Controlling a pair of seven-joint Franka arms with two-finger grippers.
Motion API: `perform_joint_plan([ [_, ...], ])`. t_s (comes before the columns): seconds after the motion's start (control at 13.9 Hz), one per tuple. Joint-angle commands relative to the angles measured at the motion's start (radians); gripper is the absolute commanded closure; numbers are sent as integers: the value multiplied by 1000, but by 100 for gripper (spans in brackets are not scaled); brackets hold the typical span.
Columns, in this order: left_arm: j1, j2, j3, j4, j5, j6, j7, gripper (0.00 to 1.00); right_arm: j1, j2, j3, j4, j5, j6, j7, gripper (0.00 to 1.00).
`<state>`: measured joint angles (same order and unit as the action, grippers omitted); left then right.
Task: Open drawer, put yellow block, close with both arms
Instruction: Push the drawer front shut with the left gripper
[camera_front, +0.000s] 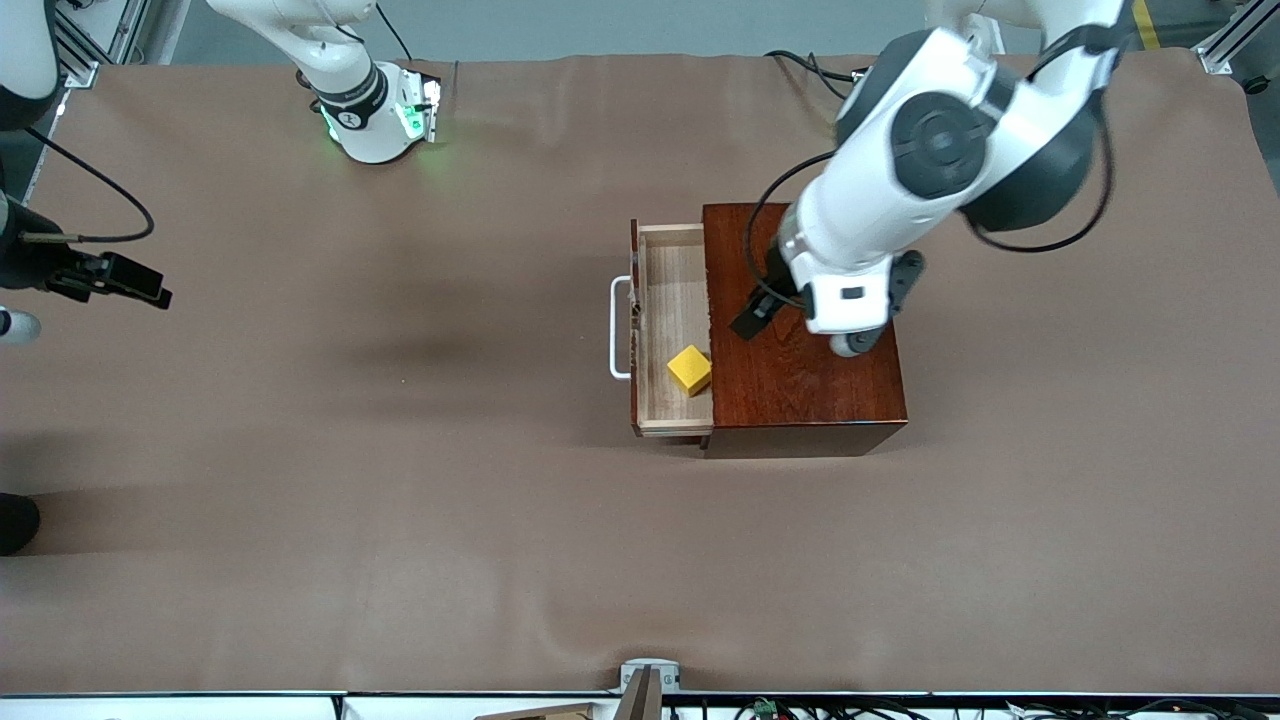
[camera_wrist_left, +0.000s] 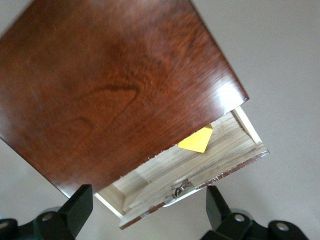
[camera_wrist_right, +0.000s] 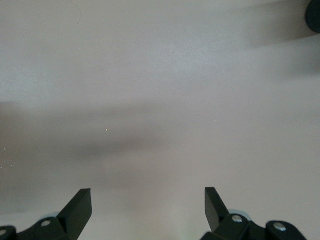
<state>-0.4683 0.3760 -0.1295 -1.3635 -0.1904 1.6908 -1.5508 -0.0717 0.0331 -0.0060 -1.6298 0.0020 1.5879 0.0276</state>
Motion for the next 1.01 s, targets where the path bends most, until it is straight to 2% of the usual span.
perform_joint_plan([
  [0.0, -59, 64, 5, 27, -17, 67, -200, 0, -20, -12, 14, 8, -2, -16, -18, 0],
  [0.43, -222, 197, 13, 30, -14, 378, -694, 0, -19, -10, 15, 13, 0, -16, -18, 0],
  [0.65, -289, 242, 28, 27, 6, 389, -847, 0, -19, -10, 15, 16, 0, -16, -17, 0],
  [0.93, -346, 270, 27, 9, 162, 376, -870, 0, -19, -10, 15, 22, 0, -16, -17, 0],
])
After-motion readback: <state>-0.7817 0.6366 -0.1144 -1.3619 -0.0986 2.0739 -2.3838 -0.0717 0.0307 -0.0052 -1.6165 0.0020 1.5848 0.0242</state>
